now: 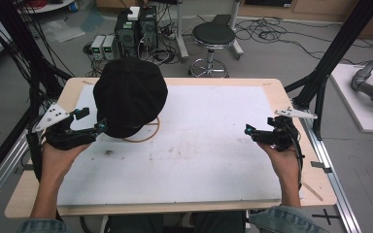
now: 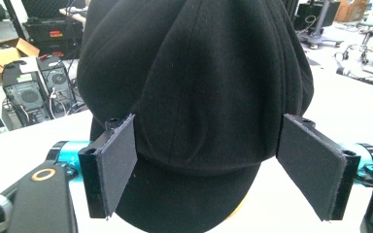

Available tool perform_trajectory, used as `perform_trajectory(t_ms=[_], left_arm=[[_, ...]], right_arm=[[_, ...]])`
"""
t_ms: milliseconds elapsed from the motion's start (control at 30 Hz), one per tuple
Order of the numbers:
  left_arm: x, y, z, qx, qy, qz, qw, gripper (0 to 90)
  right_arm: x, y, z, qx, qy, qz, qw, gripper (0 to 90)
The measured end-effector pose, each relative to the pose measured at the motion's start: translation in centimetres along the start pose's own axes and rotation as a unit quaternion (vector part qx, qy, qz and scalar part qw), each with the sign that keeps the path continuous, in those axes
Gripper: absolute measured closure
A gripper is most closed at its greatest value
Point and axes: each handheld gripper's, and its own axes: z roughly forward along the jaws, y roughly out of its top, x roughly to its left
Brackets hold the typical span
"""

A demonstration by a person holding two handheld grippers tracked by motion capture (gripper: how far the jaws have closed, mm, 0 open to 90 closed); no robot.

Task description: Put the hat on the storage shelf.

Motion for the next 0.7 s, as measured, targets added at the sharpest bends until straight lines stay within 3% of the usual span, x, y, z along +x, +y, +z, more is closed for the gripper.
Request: perform_trajectory(t_ms=[233,700], left_arm=[[0.1,-1.2,0.1,0.003,0.0,-0.011,0.9999,22.9],[0.0,-1.4,0.2,0.007,0.001,-0.007,0.9999,22.8]], right_arm=[[-0.1,-0.3,0.4,0.01,0.0,0.002,0.9999,7.8],[0.1,-0.3,0.6,0.011,0.003,-0.001,0.9999,7.8]])
